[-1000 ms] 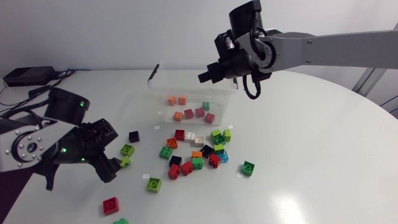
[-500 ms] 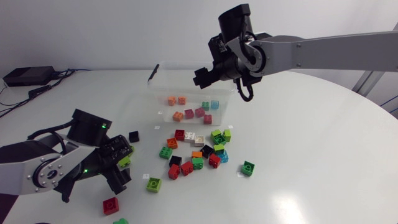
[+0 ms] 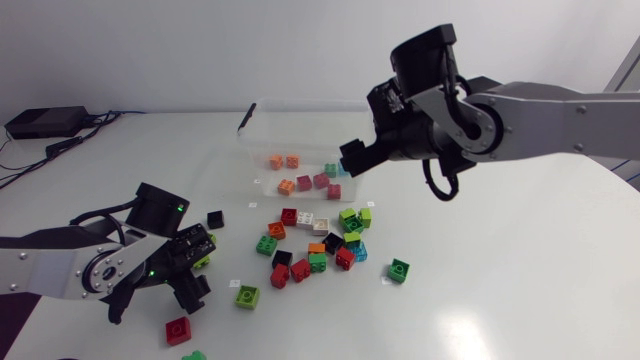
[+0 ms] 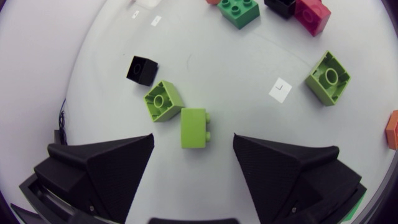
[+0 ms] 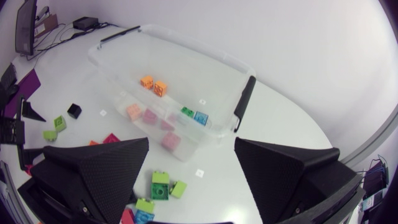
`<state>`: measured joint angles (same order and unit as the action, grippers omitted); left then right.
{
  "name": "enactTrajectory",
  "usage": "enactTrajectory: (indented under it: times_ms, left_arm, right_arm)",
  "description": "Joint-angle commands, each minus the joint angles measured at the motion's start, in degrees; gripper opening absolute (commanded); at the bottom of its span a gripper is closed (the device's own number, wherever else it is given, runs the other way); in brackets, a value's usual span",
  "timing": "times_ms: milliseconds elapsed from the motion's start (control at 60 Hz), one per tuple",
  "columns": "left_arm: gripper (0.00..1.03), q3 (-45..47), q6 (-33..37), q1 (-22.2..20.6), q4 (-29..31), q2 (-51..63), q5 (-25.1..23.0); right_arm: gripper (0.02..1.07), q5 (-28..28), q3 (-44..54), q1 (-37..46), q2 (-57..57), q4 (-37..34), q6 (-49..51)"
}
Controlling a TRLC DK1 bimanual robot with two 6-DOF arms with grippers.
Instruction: Place the duplo bricks in the container
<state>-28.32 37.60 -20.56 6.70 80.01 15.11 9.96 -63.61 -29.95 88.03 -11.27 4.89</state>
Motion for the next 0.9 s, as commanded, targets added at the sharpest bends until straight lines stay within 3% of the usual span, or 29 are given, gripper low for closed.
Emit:
enactTrajectory:
  times_ms: [0,117,217,350,533,733,883]
  left_arm:
    - [0.78,0.0,1.3,1.2,-0.8,1.4,0.4]
    - [0.72,-0.2,1.8,1.8,-2.0,2.0,0.3]
    - [0.60,-0.3,1.7,1.6,-2.9,2.6,0.3]
    - [0.56,-0.5,1.7,1.1,-3.5,4.5,-0.2]
    - [0.28,-0.8,1.4,0.7,-3.3,5.6,-1.8]
    - [0.26,-4.0,1.2,2.8,4.6,3.8,-7.5]
    - [0.26,-7.1,0.9,4.3,12.2,-0.1,-11.8]
  right_arm:
    - [1.02,0.6,4.6,-0.5,-3.7,-0.9,-0.9]
    - [1.02,0.7,10.5,-0.7,-8.0,-1.3,-1.0]
    - [1.02,0.9,14.5,-0.8,-10.9,-1.5,-0.9]
    - [1.02,1.3,18.7,-0.7,-14.4,-2.2,-0.8]
    - [0.99,0.4,22.8,-0.8,-18.9,-6.3,0.1]
    - [0.99,-9.4,25.1,1.6,-20.1,-11.6,6.8]
    - [0.99,-15.4,26.7,5.4,-16.3,-11.5,13.8]
